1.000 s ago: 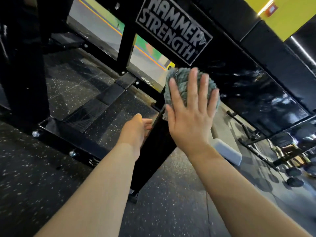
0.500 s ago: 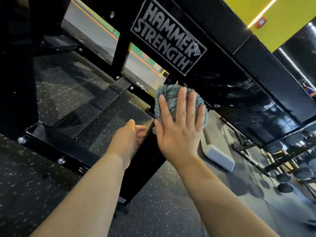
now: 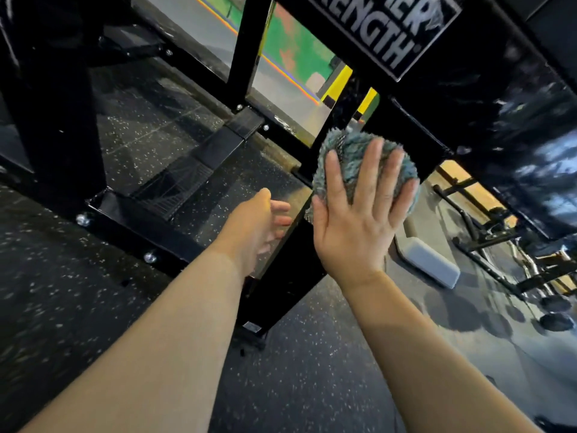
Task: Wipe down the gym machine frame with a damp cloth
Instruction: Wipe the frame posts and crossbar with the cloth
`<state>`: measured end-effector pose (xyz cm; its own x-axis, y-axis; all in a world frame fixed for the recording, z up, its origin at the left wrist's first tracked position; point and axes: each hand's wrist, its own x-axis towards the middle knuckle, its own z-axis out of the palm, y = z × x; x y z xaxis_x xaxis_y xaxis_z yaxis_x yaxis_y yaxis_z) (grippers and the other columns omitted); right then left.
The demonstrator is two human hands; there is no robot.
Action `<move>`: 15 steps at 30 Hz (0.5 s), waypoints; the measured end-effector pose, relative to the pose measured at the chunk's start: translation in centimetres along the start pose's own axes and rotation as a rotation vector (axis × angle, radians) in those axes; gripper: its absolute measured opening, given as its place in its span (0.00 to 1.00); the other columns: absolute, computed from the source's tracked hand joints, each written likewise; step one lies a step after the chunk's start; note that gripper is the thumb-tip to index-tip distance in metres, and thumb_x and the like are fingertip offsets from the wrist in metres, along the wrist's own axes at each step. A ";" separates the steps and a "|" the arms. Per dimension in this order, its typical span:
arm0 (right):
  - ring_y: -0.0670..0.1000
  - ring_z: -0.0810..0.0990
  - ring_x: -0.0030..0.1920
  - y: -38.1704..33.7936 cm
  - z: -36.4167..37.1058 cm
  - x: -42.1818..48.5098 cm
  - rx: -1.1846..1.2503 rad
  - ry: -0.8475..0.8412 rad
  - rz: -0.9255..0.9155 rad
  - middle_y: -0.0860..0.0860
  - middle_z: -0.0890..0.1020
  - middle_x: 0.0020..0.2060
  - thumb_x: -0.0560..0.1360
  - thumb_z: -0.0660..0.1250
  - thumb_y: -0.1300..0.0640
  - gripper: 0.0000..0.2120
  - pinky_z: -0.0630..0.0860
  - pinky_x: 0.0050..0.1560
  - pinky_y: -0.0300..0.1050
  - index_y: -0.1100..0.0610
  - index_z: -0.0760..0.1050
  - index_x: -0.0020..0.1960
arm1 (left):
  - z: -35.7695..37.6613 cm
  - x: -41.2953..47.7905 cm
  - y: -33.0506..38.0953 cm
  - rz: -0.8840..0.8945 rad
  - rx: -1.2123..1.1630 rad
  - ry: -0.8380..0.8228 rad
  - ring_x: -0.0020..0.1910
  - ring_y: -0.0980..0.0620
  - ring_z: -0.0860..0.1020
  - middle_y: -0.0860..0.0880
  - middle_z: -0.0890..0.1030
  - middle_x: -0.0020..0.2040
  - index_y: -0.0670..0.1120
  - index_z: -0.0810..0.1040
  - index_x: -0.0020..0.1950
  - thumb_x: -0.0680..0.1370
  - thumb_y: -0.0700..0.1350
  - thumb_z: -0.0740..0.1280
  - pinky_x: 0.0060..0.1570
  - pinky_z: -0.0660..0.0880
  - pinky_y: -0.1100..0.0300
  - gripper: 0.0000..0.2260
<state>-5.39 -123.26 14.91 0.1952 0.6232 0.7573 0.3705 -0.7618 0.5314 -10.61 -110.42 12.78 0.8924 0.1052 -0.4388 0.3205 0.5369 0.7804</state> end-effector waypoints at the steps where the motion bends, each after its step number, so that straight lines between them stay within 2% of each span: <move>1: 0.57 0.39 0.77 -0.7 0.6 -1.4 -0.013 -0.005 -0.012 0.56 0.45 0.78 0.81 0.55 0.46 0.29 0.39 0.75 0.57 0.47 0.49 0.78 | 0.0 0.4 -0.1 0.002 0.007 0.001 0.51 0.48 0.76 0.47 0.79 0.51 0.47 0.78 0.54 0.83 0.54 0.46 0.55 0.68 0.56 0.22; 3: 0.58 0.41 0.77 -2.4 1.7 -5.8 -0.031 -0.086 -0.077 0.57 0.43 0.78 0.79 0.55 0.47 0.28 0.40 0.75 0.58 0.48 0.52 0.77 | 0.0 1.1 -0.3 0.022 0.012 0.035 0.45 0.50 0.78 0.47 0.81 0.45 0.47 0.79 0.48 0.83 0.53 0.47 0.43 0.71 0.60 0.22; 5: 0.57 0.47 0.75 -4.4 2.9 -11.5 0.017 -0.245 -0.180 0.56 0.44 0.77 0.75 0.55 0.48 0.29 0.41 0.74 0.57 0.48 0.56 0.75 | -0.2 1.7 -0.6 0.015 0.064 0.073 0.44 0.51 0.77 0.48 0.81 0.44 0.49 0.79 0.45 0.83 0.53 0.47 0.37 0.70 0.61 0.23; 6: 0.55 0.46 0.75 -5.2 3.4 -14.3 0.040 -0.336 -0.252 0.55 0.40 0.77 0.72 0.54 0.49 0.32 0.38 0.74 0.56 0.49 0.53 0.76 | -0.4 2.0 -0.8 0.010 0.102 0.073 0.46 0.51 0.76 0.48 0.80 0.45 0.49 0.80 0.46 0.83 0.53 0.46 0.37 0.67 0.61 0.23; 8: 0.54 0.38 0.76 -6.2 4.2 -18.9 0.048 -0.486 -0.450 0.54 0.33 0.76 0.69 0.55 0.51 0.41 0.33 0.73 0.53 0.53 0.40 0.77 | -0.5 2.1 -1.1 -0.006 0.136 0.062 0.50 0.49 0.75 0.47 0.79 0.48 0.46 0.80 0.54 0.83 0.52 0.46 0.35 0.65 0.61 0.23; 10: 0.55 0.30 0.75 -6.0 4.7 -20.8 0.003 -0.570 -0.635 0.54 0.33 0.76 0.67 0.58 0.53 0.46 0.29 0.73 0.52 0.57 0.34 0.76 | -0.4 1.9 -1.3 -0.026 0.140 0.035 0.52 0.48 0.74 0.45 0.77 0.50 0.43 0.78 0.58 0.84 0.52 0.46 0.36 0.65 0.62 0.23; 11: 0.54 0.29 0.75 -5.8 4.7 -20.6 -0.007 -0.571 -0.670 0.53 0.37 0.77 0.67 0.57 0.54 0.46 0.29 0.73 0.51 0.57 0.35 0.77 | -0.4 2.0 -1.3 -0.024 0.150 0.028 0.53 0.47 0.74 0.44 0.77 0.51 0.44 0.78 0.57 0.84 0.52 0.46 0.38 0.66 0.61 0.23; 13: 0.53 0.31 0.75 -4.9 4.0 -18.1 0.056 -0.490 -0.569 0.49 0.48 0.76 0.68 0.55 0.57 0.38 0.31 0.74 0.50 0.53 0.48 0.76 | -0.3 2.0 -1.3 -0.019 0.151 0.040 0.53 0.46 0.75 0.45 0.79 0.50 0.45 0.78 0.52 0.83 0.53 0.46 0.44 0.70 0.57 0.22; 14: 0.53 0.33 0.76 -4.2 3.4 -15.8 0.083 -0.398 -0.448 0.49 0.48 0.76 0.70 0.54 0.57 0.34 0.32 0.74 0.50 0.50 0.53 0.75 | -0.2 2.1 -1.2 0.003 0.135 0.055 0.51 0.46 0.76 0.45 0.79 0.47 0.45 0.79 0.48 0.83 0.53 0.47 0.47 0.71 0.56 0.23; 15: 0.53 0.34 0.76 -3.3 2.9 -13.1 0.084 -0.288 -0.321 0.50 0.44 0.77 0.73 0.55 0.55 0.30 0.32 0.75 0.52 0.48 0.55 0.75 | -0.1 2.4 -1.0 0.031 0.118 0.080 0.50 0.46 0.76 0.46 0.79 0.44 0.46 0.78 0.45 0.83 0.53 0.47 0.48 0.72 0.56 0.23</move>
<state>-6.52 -128.39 2.16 0.2991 0.8589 0.4156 0.5236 -0.5119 0.6810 -8.85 -110.60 10.90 0.8757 0.1889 -0.4444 0.3328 0.4307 0.8389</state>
